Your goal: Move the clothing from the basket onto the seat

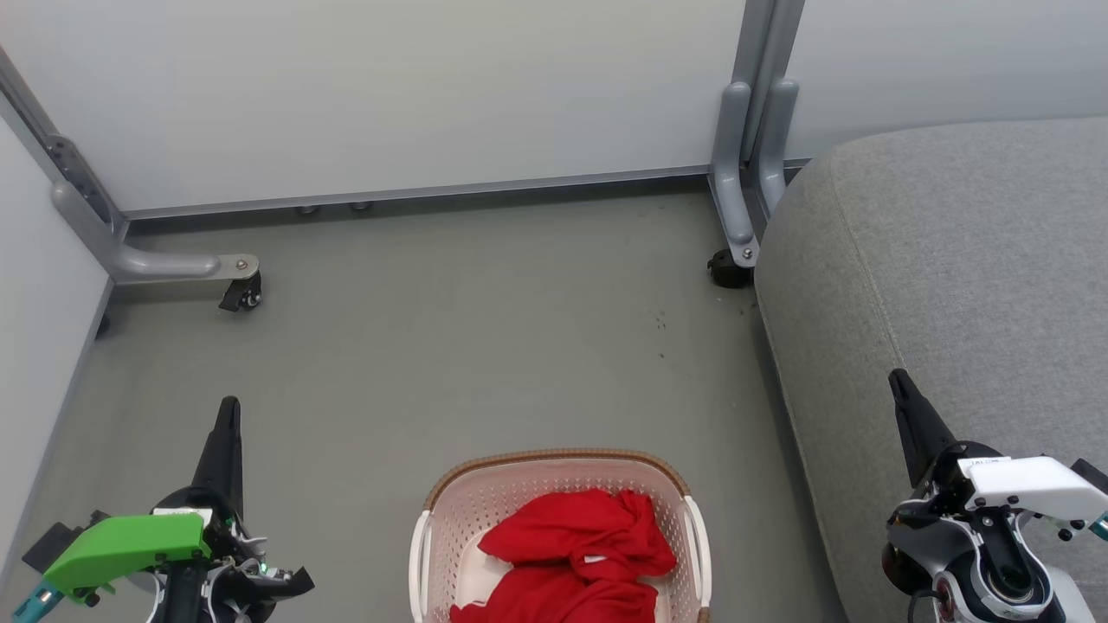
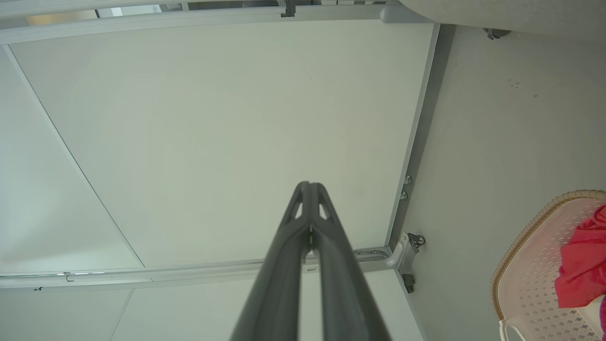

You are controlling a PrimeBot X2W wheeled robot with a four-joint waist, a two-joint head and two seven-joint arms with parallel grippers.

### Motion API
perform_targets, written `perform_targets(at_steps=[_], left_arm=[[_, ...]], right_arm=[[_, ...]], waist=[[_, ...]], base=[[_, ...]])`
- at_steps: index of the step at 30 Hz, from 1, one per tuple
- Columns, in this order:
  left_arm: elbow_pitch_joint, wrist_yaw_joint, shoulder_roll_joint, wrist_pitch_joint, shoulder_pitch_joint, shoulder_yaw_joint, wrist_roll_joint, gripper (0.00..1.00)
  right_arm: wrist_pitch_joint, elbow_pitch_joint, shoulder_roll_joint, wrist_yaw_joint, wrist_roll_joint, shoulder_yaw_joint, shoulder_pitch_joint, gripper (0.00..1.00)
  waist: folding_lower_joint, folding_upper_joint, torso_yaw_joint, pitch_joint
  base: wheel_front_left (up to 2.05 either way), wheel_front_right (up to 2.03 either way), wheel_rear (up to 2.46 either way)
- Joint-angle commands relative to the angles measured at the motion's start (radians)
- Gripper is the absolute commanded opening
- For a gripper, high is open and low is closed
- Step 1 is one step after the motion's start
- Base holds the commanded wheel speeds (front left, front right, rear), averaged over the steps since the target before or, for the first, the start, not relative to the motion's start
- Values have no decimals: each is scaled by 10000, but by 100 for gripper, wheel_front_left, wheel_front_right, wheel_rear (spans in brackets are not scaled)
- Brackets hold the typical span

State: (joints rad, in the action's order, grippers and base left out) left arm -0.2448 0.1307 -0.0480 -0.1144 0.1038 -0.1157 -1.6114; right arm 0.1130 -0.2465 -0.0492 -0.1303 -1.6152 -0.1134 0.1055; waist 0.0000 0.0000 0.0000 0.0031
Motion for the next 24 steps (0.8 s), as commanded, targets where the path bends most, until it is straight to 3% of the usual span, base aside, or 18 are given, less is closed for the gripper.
perform_targets(at_steps=[1, 24], left_arm=[[-4, 32, -25, -21, 107, 3, -34, 0], [-4, 32, -25, -21, 108, 3, -33, 0]], right_arm=[[2, -15, -29, -8, 47, 2, 86, 0], [2, -15, -29, -8, 47, 3, 86, 0]], waist=[[0, 0, 0, 0], [0, 0, 0, 0]], base=[[0, 0, 0], [0, 0, 0]])
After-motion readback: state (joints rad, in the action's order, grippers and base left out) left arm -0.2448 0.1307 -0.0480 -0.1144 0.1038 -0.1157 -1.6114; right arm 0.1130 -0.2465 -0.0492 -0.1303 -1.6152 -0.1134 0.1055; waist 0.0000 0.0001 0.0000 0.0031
